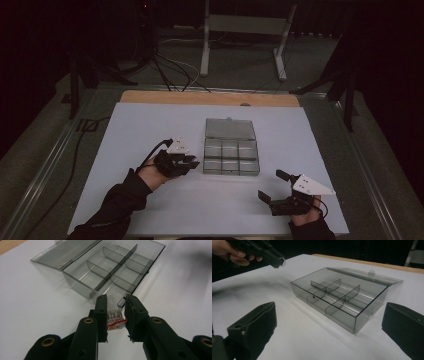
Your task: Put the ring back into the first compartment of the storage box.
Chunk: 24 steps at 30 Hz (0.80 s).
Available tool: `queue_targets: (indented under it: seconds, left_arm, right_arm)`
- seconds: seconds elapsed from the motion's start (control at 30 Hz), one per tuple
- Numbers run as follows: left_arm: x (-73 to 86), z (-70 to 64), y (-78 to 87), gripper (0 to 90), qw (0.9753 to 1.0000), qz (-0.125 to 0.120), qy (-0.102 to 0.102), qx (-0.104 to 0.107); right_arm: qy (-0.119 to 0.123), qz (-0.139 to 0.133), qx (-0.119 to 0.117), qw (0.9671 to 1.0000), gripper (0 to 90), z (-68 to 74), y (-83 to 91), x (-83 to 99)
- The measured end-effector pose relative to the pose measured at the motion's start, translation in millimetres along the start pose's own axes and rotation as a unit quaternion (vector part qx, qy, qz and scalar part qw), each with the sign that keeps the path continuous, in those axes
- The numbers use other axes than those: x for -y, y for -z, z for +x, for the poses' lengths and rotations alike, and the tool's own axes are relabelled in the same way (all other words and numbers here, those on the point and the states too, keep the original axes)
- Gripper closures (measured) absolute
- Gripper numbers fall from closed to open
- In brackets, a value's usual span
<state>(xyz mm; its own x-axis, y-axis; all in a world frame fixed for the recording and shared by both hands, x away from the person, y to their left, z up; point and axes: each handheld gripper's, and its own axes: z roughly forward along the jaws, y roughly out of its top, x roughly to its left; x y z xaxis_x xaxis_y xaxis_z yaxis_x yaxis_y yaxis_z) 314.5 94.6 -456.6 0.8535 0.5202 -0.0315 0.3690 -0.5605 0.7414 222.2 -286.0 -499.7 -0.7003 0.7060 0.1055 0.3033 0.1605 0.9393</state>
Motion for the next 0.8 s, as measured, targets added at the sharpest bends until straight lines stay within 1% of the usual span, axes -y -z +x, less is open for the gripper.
queue_targets:
  seconds: [0.03, 0.13, 0.43, 0.47, 0.5, 0.57, 0.6, 0.77, 0.8]
  left_arm:
    - [-1.1, -0.1, -1.3, 74.3, 1.0000, -0.001, 0.000, 0.005]
    - [-4.8, 0.6, -4.6, 74.3, 0.9999, -0.004, -0.002, 0.009]
    - [-15.4, 6.1, -15.1, 74.3, 0.9998, -0.007, -0.009, 0.016]
    - [-15.4, 6.1, -15.1, 74.3, 0.9998, -0.007, -0.009, 0.016]
    - [-17.7, 8.8, -17.7, 74.3, 0.9997, -0.008, -0.007, 0.022]
    - [-19.7, 10.8, -20.4, 74.3, 0.9997, -0.007, -0.006, 0.020]
    - [-20.4, 12.0, -21.8, 74.3, 0.9996, -0.009, -0.005, 0.025]
    - [-24.7, 17.0, -28.0, 74.2, 0.9996, -0.010, -0.002, 0.026]
    - [-25.5, 18.3, -28.6, 74.3, 0.9994, -0.012, -0.001, 0.032]
  right_arm:
    - [0.000, 0.000, 0.000, 1.0000, 0.0, 0.0, 0.0, 0.0]
    - [0.002, -0.001, 0.001, 1.0000, 0.0, -0.1, 0.2, -0.1]
    - [0.002, -0.001, 0.000, 1.0000, 0.0, 0.0, 0.2, -0.1]
    - [0.002, -0.001, 0.000, 1.0000, 0.0, 0.0, 0.2, -0.1]
    - [0.002, -0.001, 0.000, 1.0000, 0.0, 0.0, 0.3, 0.0]
    - [0.003, -0.001, 0.000, 1.0000, 0.0, 0.0, 0.4, -0.1]
    - [0.003, -0.002, 0.000, 1.0000, 0.0, 0.0, 0.5, -0.1]
    - [0.003, -0.001, -0.001, 1.0000, 0.0, 0.0, 0.4, 0.0]
    - [0.002, -0.001, -0.001, 1.0000, 0.0, 0.0, 0.5, 0.0]
